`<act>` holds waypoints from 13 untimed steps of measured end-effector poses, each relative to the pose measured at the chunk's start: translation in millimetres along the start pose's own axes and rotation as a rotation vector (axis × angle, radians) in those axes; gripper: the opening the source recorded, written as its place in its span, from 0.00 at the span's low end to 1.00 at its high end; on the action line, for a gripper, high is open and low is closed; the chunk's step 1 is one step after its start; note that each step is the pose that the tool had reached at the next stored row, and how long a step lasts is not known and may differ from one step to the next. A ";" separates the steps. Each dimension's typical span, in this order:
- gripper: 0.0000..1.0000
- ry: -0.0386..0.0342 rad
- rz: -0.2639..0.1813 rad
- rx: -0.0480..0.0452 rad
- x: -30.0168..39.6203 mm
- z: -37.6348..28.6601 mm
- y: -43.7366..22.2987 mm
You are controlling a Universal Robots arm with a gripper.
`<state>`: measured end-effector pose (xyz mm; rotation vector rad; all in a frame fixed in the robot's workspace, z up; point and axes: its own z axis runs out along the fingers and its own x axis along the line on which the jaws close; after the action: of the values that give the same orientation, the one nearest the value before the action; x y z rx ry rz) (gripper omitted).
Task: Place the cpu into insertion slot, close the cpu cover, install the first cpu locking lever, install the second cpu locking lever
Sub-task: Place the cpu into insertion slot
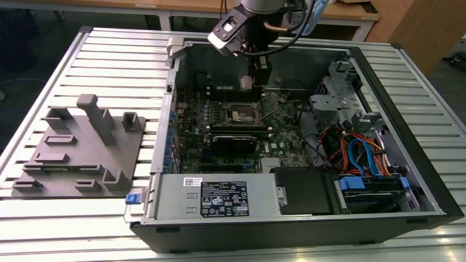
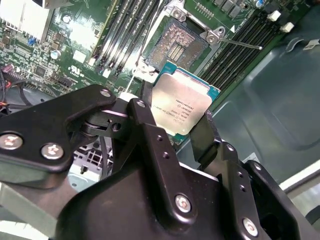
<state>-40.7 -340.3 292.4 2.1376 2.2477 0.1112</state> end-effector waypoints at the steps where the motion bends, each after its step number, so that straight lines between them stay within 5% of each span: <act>1: 0.54 0.0000 0.000 0.0001 0.0 1.5 -0.1; 5: 0.54 0.0005 0.000 0.0079 -0.1 6.6 -0.4; 13: 0.54 0.0004 0.000 0.0084 -0.3 14.6 -1.1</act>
<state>-40.7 -340.3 277.8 2.1421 2.2522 0.1024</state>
